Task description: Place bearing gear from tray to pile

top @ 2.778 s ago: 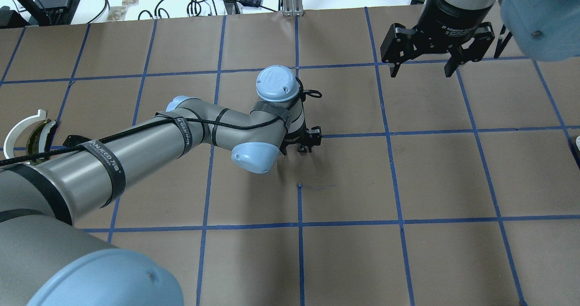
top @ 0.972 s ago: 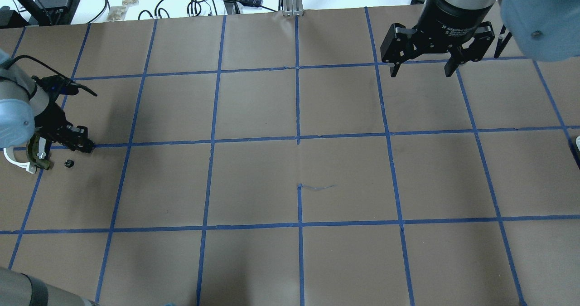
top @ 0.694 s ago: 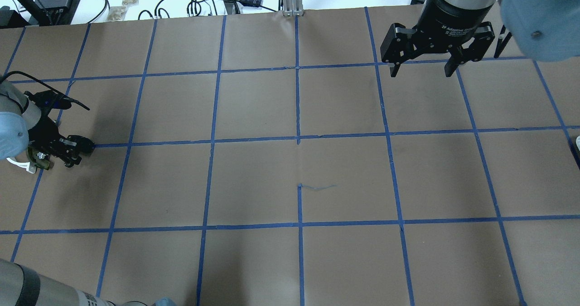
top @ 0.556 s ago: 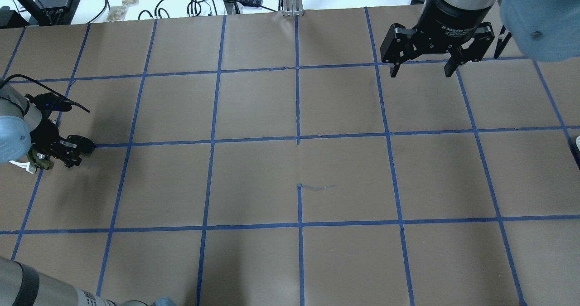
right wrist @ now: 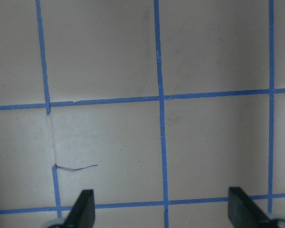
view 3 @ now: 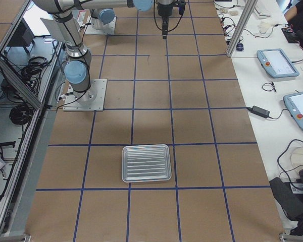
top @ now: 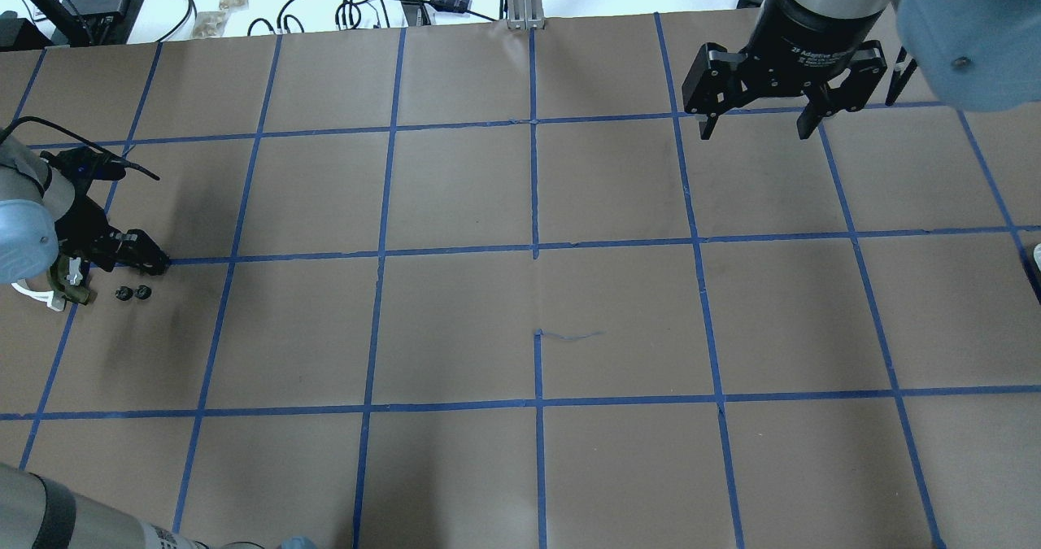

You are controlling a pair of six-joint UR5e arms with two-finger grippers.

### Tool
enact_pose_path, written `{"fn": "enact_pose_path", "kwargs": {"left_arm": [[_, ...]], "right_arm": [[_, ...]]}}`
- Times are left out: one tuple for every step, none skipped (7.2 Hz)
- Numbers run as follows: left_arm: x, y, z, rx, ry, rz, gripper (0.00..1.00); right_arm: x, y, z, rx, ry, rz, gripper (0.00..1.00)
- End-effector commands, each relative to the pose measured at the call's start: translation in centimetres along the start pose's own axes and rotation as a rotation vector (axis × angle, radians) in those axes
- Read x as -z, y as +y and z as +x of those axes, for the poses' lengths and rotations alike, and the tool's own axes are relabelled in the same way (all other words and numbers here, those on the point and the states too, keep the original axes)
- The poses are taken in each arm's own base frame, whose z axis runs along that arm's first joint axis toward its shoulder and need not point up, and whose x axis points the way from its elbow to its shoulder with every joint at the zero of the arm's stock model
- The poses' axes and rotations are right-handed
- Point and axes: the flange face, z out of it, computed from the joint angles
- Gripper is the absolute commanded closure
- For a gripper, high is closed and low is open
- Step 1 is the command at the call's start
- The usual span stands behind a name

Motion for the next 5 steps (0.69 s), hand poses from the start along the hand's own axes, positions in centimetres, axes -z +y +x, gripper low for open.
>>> {"fn": "enact_pose_path", "kwargs": {"left_arm": [[8.3, -0.4, 4.7, 0.035, 0.018, -0.021, 0.00], [14.3, -0.6, 8.8, 0.075, 0.030, -0.026, 0.00], [19.5, -1.5, 14.9, 0.144, 0.037, -0.027, 0.00], [23.3, -1.6, 22.4, 0.168, 0.021, 0.014, 0.00], [25.4, -0.9, 29.2, 0.179, 0.013, 0.050, 0.00]], "right_arm": [[0.0, 0.0, 0.0, 0.000, 0.000, 0.000, 0.00], [0.0, 0.0, 0.0, 0.000, 0.000, 0.000, 0.00], [0.0, 0.0, 0.0, 0.000, 0.000, 0.000, 0.00], [0.0, 0.0, 0.1, -0.002, 0.000, 0.000, 0.00], [0.1, 0.0, 0.0, 0.000, 0.000, 0.001, 0.00]]}}
